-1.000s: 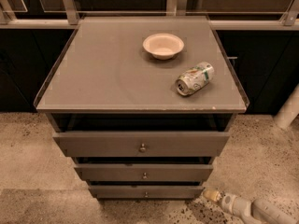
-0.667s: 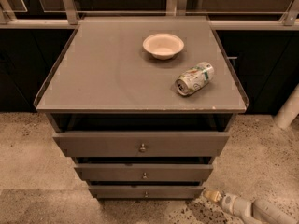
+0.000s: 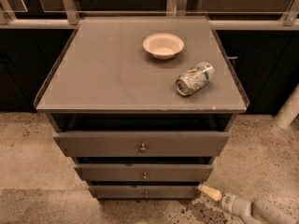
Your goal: Close bottom drawer
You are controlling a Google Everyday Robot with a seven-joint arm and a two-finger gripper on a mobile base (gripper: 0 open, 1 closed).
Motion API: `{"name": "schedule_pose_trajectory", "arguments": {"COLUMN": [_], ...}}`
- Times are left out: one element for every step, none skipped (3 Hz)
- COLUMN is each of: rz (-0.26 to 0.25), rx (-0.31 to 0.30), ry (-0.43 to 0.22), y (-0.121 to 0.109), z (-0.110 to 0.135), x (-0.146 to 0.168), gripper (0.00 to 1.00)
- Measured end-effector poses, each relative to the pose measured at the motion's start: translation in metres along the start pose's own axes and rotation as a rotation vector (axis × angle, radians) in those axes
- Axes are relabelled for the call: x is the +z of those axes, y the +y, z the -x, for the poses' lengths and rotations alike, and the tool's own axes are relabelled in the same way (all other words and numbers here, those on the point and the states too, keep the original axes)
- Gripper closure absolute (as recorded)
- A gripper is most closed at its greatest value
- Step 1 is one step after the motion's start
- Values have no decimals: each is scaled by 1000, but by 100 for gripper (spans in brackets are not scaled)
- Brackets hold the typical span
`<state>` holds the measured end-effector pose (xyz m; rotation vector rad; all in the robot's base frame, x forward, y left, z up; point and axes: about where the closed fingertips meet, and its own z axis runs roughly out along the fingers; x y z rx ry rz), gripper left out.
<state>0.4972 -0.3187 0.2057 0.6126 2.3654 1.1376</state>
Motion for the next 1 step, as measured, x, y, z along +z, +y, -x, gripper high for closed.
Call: {"name": "schedule_pose_trajectory", "arguments": {"rz": [0], "rx": [0], "ry": [0], "y": [0], "z": [0], "x": [0], "gripper": [0]}}
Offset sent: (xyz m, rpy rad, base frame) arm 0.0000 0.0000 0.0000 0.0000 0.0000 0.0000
